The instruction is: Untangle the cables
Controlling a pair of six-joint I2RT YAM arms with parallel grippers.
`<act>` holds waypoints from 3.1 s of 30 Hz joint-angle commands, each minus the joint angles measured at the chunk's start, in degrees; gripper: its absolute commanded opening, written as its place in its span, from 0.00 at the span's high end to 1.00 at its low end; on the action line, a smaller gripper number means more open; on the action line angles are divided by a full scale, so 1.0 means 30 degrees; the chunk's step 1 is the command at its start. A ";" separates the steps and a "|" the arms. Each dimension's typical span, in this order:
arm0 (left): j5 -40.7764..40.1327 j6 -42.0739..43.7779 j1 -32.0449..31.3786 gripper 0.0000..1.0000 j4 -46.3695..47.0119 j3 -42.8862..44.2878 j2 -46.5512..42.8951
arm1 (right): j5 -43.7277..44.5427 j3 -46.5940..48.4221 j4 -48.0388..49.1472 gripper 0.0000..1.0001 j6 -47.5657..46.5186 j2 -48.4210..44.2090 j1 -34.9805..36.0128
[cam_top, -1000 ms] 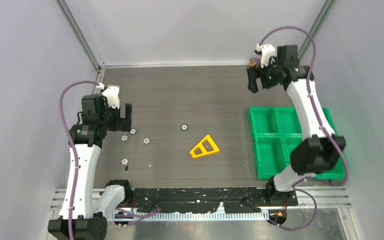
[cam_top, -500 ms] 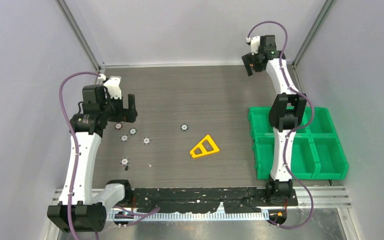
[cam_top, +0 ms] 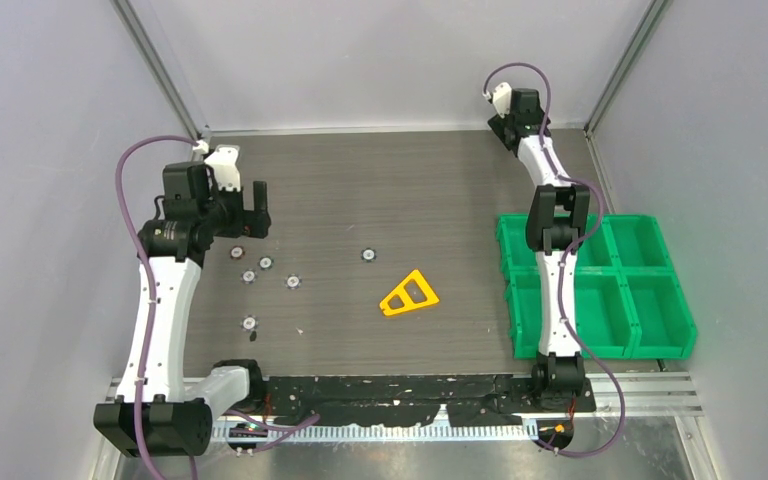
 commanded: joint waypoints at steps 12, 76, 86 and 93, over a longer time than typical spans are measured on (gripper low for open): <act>-0.1399 0.0738 -0.0064 0.01 0.0302 0.0665 0.0384 | -0.1410 0.1037 0.5797 0.26 -0.4423 0.2247 -0.0443; 1.1738 0.8461 -0.7600 1.00 0.1297 -0.5026 -0.0180 | -1.9623 -2.3156 -0.5742 0.95 1.0447 -2.5663 1.0059; 1.5222 0.6170 -0.4661 1.00 0.4272 -0.6968 -0.2599 | -2.0660 -2.2930 -0.5566 0.34 1.1118 -2.4348 0.8254; 1.5988 -0.1123 -0.6063 1.00 0.9487 -0.5936 -0.0720 | -1.9173 -2.1991 0.0111 0.05 1.5478 -2.3333 1.2146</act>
